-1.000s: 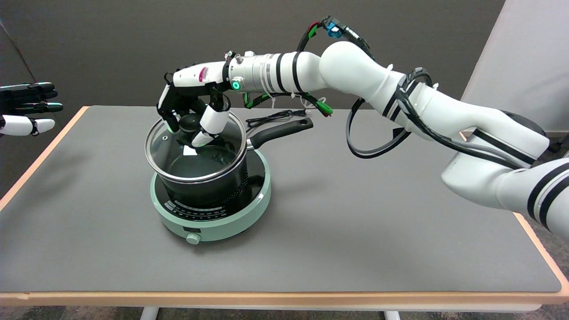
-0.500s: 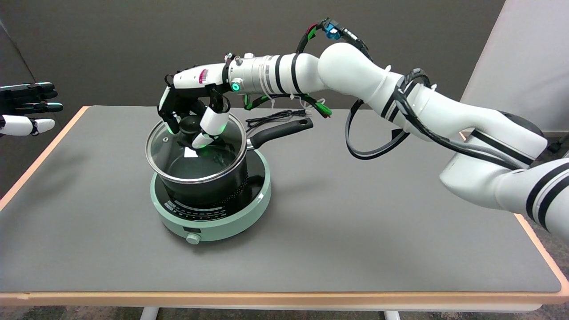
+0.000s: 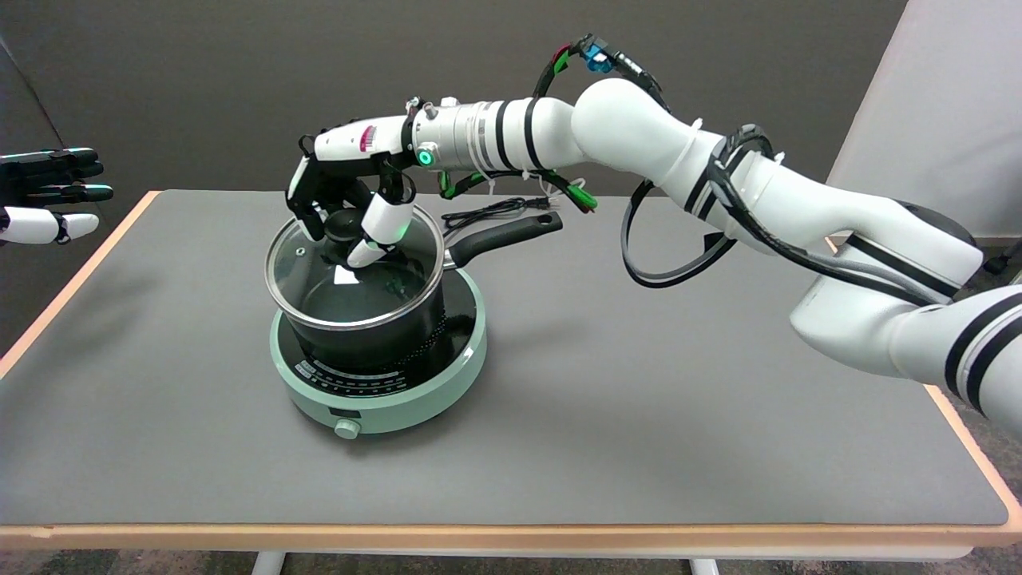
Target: Place the pot lid onto the soup pot.
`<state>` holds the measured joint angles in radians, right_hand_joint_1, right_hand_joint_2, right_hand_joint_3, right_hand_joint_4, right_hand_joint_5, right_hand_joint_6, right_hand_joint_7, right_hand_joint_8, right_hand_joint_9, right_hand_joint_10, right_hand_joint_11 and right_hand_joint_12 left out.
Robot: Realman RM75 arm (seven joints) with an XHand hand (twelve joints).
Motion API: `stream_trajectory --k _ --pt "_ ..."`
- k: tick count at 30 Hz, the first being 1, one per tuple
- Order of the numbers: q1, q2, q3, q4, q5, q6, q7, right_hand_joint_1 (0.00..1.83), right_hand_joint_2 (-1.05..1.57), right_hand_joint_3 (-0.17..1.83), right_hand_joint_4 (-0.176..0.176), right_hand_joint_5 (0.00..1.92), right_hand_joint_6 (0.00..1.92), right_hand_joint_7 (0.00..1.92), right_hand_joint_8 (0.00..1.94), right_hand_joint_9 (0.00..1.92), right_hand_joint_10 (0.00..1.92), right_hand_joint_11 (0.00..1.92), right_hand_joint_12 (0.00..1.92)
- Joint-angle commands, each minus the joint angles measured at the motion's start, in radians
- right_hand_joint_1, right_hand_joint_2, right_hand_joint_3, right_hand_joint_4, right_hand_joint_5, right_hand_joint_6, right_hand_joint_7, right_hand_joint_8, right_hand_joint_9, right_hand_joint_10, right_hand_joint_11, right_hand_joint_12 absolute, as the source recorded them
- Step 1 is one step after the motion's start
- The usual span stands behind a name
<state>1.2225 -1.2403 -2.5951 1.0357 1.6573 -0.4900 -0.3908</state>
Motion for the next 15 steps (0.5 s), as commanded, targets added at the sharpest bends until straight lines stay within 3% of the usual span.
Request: stream_trajectory --k 1,15 --pt "-0.004 0.003 0.000 -0.002 0.001 0.000 0.000 1.36 0.80 0.78 0.176 0.76 0.97 0.87 1.43 0.80 1.70 0.64 1.58" --pt "-0.011 0.001 0.000 -0.007 0.001 0.000 0.000 1.36 0.80 0.78 0.176 0.76 0.96 0.88 1.42 0.80 1.69 0.65 1.56"
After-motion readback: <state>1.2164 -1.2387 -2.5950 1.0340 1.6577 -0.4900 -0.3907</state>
